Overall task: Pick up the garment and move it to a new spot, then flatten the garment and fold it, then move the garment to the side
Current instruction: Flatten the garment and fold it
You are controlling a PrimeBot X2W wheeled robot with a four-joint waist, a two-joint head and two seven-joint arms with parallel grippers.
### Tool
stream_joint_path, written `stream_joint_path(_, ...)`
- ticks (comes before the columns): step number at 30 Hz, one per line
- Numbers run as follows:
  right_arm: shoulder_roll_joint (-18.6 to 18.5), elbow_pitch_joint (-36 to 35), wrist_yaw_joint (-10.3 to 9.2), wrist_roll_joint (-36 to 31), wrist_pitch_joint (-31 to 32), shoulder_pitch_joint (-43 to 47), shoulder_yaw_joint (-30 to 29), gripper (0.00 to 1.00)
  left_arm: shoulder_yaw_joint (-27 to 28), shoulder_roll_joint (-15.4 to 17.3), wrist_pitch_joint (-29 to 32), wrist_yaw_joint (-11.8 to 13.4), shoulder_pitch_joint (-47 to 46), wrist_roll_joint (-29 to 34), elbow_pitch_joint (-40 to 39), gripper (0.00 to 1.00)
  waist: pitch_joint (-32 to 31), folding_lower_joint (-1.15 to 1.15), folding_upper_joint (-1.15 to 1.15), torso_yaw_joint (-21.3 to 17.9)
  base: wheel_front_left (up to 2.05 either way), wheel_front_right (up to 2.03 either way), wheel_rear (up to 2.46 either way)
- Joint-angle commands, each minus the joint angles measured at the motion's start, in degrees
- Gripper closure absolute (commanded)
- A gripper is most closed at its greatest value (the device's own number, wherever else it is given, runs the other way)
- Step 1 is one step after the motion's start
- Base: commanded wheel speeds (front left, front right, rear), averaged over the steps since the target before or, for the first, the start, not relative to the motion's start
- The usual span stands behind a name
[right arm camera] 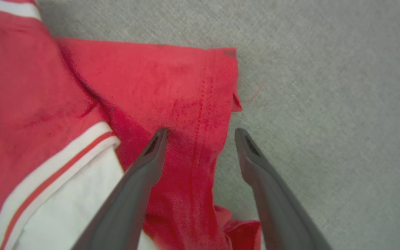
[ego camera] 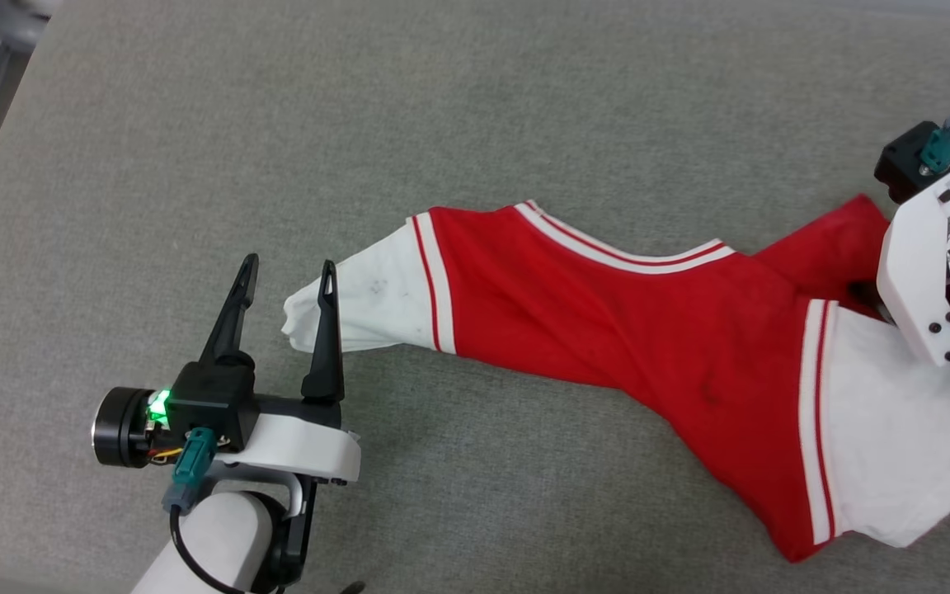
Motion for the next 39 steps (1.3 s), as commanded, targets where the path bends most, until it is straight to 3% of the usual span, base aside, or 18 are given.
stream_joint_path(1,0.64,2.36,-0.07,0.67,-0.41,-0.86,1.15,0.00,0.97,-1.03,-0.27,-0.95,-0.23,1.03,0.11,0.00,2.10,-0.01,0.00,1.80,0.00,0.00,0.00)
stream_joint_path(10,2.65,9.51,0.03,5.79,-2.63,1.95,10.43,0.01,6.07,-5.32,-0.26,-4.99,1.33,5.58,0.96,0.00,2.75,-0.01,0.00,1.48,0.00,0.00,0.00)
stream_joint_path(11,2.68,9.12,0.03,6.00,-3.91,1.38,11.16,1.00,6.60,-5.70,-0.22,-5.33,1.38,6.06,0.95,0.00,2.54,-0.01,0.00,1.21,0.00,0.00,0.00)
stream_joint_path(19,0.82,5.81,-0.05,7.03,-19.40,-4.28,12.23,1.00,9.44,-7.60,-0.22,-8.26,3.70,8.65,2.96,0.00,-2.79,-0.01,0.00,-0.81,0.00,0.00,0.00)
stream_joint_path(27,-5.27,-3.87,-0.07,8.26,-31.56,-0.97,11.75,1.00,12.00,-8.56,-0.22,-9.54,8.70,10.02,4.10,0.00,-9.75,-0.01,0.00,-3.20,0.00,0.00,0.00)
stream_joint_path(33,-9.83,-13.85,-0.07,7.33,-35.44,4.59,4.48,1.00,13.23,-9.24,-0.22,-9.76,12.38,10.94,3.43,0.00,-12.55,-0.01,0.00,-5.08,0.00,0.00,0.00)
stream_joint_path(39,-9.85,-20.96,-0.07,4.22,-34.12,8.48,-5.14,1.00,14.17,-9.52,-0.22,-10.67,13.51,11.40,3.35,0.00,-13.64,-0.01,0.00,-6.11,0.00,0.00,0.00)
